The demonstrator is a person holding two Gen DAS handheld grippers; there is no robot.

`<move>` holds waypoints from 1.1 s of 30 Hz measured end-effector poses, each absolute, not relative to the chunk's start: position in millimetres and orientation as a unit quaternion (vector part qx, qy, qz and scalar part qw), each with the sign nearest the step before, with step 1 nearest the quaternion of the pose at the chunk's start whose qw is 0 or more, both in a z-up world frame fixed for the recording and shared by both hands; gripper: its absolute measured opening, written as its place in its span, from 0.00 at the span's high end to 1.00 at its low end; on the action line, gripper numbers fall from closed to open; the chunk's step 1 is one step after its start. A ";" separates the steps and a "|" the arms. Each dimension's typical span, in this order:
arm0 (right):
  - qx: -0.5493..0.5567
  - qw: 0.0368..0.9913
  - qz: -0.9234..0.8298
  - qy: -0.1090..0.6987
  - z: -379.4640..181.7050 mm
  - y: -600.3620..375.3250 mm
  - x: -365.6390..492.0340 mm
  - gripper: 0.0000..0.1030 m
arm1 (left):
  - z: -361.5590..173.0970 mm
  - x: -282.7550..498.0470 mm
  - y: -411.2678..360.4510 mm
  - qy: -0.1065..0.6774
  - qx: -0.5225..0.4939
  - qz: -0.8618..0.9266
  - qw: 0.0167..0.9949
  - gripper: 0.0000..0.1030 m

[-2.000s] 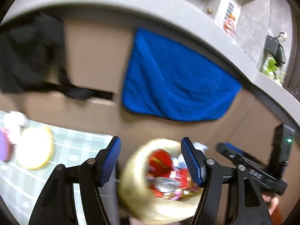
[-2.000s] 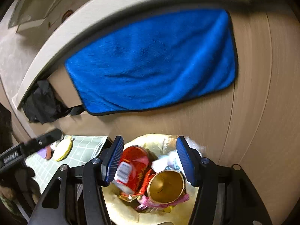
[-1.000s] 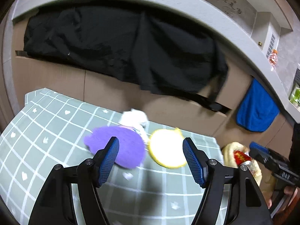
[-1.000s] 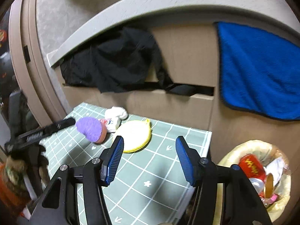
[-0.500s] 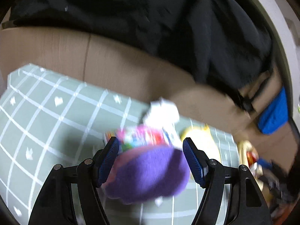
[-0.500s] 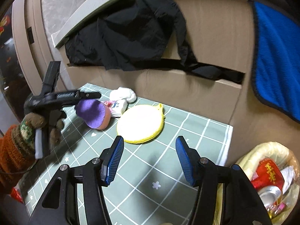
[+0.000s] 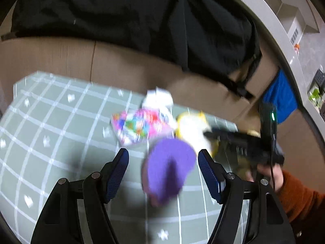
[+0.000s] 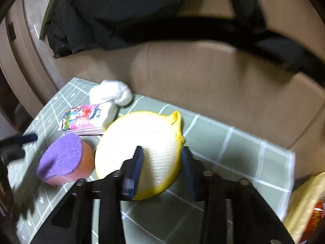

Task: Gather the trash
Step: 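Move both open tools back over the table toward the remaining trash, then grasp the white tissue with the left tool while the right tool grasps the pink tissue pack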

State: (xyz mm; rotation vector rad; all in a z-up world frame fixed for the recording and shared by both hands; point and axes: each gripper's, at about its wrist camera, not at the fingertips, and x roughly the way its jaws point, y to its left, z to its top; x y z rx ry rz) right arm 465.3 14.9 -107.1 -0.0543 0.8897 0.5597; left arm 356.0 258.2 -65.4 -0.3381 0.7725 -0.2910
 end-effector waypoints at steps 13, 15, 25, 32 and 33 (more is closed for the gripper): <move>-0.019 0.887 0.271 0.373 -67.9 -47.0 401.1 0.96 | -85.4 507.3 213.0 0.444 -0.099 -0.115 0.883 0.26; -0.014 0.889 0.265 0.374 -65.8 -54.9 399.2 0.96 | -90.5 520.0 209.4 0.458 -0.099 -0.108 0.877 0.26; -0.008 0.878 0.291 0.381 -74.7 -50.3 392.8 0.81 | -94.1 471.7 220.6 0.471 -0.117 -0.099 0.868 0.82; -0.019 0.854 0.345 0.388 -67.7 -17.2 369.4 0.68 | -62.5 370.5 254.8 0.392 -0.163 -0.087 0.901 0.84; -0.026 0.850 0.353 0.390 -66.6 -8.8 364.6 0.67 | -55.7 359.8 256.7 0.380 -0.161 -0.080 0.908 0.84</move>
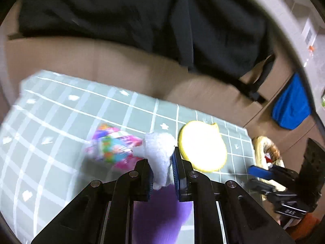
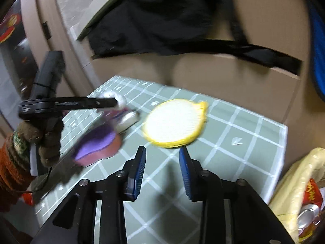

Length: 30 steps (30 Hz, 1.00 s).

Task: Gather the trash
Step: 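Grasp the white tissue with the left tool while the right tool grasps the pink tissue pack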

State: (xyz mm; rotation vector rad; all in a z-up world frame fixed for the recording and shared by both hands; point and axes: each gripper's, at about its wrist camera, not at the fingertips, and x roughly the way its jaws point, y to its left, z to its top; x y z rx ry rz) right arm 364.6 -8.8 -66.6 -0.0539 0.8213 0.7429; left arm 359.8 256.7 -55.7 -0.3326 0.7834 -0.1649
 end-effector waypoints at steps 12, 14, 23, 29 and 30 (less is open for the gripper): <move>-0.134 0.796 0.453 0.379 -50.9 118.0 382.0 0.59 | -43.9 230.0 301.1 0.285 -0.201 0.033 0.937 0.84; -0.141 0.792 0.451 0.387 -61.2 132.1 401.6 0.58 | -51.3 219.4 305.3 0.285 -0.213 0.047 0.933 0.84; -0.157 0.767 0.451 0.429 -95.3 165.8 442.5 0.57 | -76.5 219.0 319.4 0.304 -0.233 0.058 0.922 0.84; -0.175 0.735 0.472 0.455 -104.1 183.3 451.7 0.49 | -81.5 228.5 320.6 0.308 -0.234 0.065 0.920 0.84; -0.173 0.732 0.475 0.457 -104.6 183.5 452.5 0.48 | -81.6 230.6 319.2 0.309 -0.232 0.065 0.920 0.84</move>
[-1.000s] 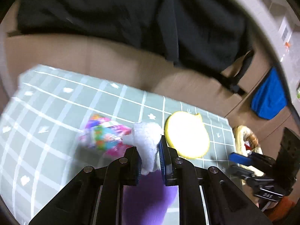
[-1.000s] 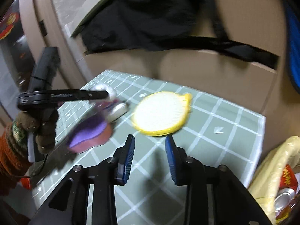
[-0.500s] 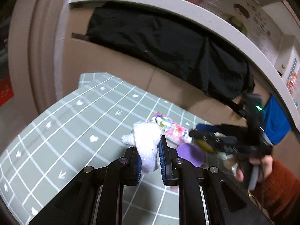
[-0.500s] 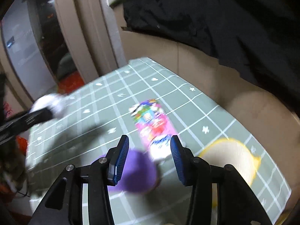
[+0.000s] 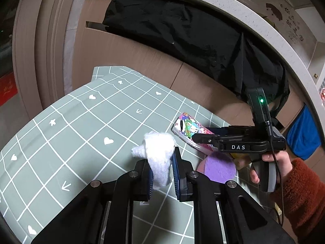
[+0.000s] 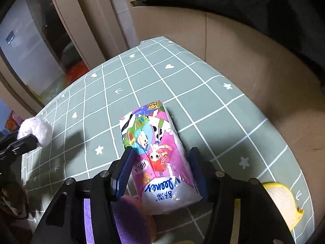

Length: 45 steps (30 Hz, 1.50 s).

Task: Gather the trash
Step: 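Grasp the white tissue with the left tool while the right tool grasps the pink tissue pack, then carry the white tissue and pink pack over the yellow bin and open both tools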

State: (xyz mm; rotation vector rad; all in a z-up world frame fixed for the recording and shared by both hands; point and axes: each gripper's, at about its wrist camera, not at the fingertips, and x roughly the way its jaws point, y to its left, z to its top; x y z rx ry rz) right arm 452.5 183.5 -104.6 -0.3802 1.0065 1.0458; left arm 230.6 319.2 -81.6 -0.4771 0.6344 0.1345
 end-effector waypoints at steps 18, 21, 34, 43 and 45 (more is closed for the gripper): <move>-0.156 0.790 0.412 0.426 -77.6 143.4 409.5 0.58 | -54.6 222.6 284.9 0.302 -0.208 0.053 0.929 0.84; -0.102 0.809 0.407 0.411 -49.2 102.1 399.2 0.58 | -42.8 228.7 268.1 0.296 -0.199 0.043 0.933 0.84; -0.002 0.886 0.356 0.297 63.2 -51.2 347.0 0.58 | 56.0 250.2 150.9 0.210 -0.123 -0.010 0.970 0.84; 0.025 0.919 0.307 0.247 93.7 -137.4 323.3 0.58 | 94.7 253.3 62.4 0.177 -0.066 -0.057 0.980 0.84; 0.031 0.925 0.293 0.240 98.6 -157.7 316.3 0.58 | 98.6 252.6 46.7 0.175 -0.057 -0.064 0.981 0.84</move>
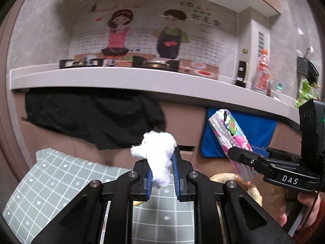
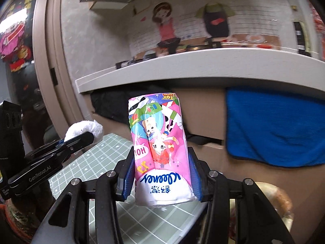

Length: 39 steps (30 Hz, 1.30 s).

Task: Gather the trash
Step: 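Carry the white tissue and pink pack over the yellow bin and open both tools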

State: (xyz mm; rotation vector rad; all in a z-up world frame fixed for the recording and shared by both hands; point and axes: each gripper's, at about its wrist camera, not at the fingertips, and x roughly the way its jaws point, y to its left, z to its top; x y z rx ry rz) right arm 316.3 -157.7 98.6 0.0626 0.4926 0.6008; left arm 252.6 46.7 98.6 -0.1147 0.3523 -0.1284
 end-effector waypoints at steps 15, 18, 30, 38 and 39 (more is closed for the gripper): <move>0.053 0.954 0.201 0.215 98.3 -262.4 284.7 0.58 | 101.6 253.4 -61.8 0.157 -0.012 -0.111 0.981 0.84; 0.061 0.957 0.187 0.215 96.0 -280.8 281.7 0.58 | 96.5 257.0 -78.4 0.160 -0.015 -0.130 0.979 0.84; 0.068 0.962 0.133 0.228 73.7 -329.3 277.2 0.58 | 60.6 281.3 -138.3 0.197 -0.013 -0.188 0.962 0.84; 0.084 0.956 0.119 0.254 50.8 -348.3 291.1 0.58 | 36.6 299.8 -158.7 0.222 -0.018 -0.214 0.951 0.84; 0.085 0.955 0.118 0.257 47.2 -348.9 293.4 0.58 | 34.6 302.0 -159.7 0.225 -0.018 -0.216 0.950 0.84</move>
